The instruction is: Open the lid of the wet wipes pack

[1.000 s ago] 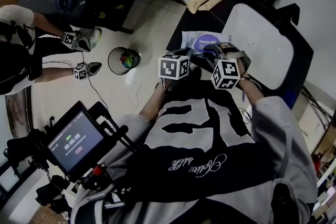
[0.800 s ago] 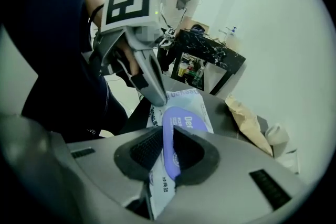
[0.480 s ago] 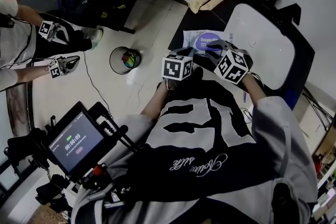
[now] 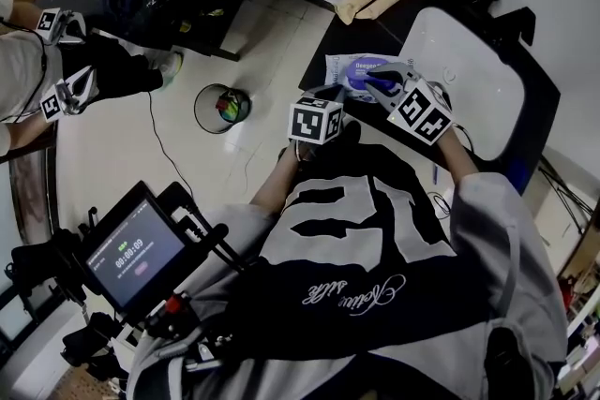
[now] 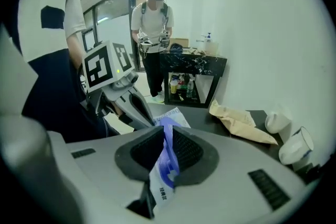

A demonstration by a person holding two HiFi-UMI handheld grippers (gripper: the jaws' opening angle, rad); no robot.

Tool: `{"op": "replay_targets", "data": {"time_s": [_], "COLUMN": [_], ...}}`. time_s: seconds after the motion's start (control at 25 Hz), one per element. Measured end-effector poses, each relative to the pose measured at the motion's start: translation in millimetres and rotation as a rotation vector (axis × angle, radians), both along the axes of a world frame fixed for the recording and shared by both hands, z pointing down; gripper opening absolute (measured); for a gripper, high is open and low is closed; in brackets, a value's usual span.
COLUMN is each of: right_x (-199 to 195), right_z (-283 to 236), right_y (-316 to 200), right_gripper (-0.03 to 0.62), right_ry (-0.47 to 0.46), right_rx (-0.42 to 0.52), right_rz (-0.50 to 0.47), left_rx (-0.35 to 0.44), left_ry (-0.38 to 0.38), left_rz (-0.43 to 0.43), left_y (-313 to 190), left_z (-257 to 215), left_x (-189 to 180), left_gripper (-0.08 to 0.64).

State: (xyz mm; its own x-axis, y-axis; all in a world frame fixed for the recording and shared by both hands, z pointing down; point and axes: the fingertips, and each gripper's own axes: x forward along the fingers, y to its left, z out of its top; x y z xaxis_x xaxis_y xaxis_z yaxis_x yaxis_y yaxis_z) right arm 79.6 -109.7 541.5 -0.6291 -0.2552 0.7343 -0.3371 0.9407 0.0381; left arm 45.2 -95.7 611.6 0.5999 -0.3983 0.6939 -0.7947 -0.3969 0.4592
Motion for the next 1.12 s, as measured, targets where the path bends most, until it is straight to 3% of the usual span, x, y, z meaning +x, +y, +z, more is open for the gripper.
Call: {"op": "replay_targets", "data": {"time_s": [0.48, 0.56, 0.6, 1.12], "right_x": [8, 12, 13, 22], "right_z": [-20, -13, -9, 36], "right_y": [-82, -97, -103, -137], "right_gripper": [0.038, 0.035, -0.002, -0.002], "right_ry": [-0.115, -0.108, -0.097, -0.069], "right_rx": [0.058, 0.054, 0.055, -0.044], "right_rz": [0.195, 0.231, 0.248, 0.429], "left_rx": [0.007, 0.01, 0.011, 0.016], "left_ry": [0.004, 0.002, 0.001, 0.006], "left_rz": [0.007, 0.009, 0.01, 0.014], "left_y": [-3, -3, -3, -3], "left_z": [4, 4, 5, 5], "left_x": [1, 1, 0, -1], "left_gripper": [-0.002, -0.002, -0.002, -0.002]}}
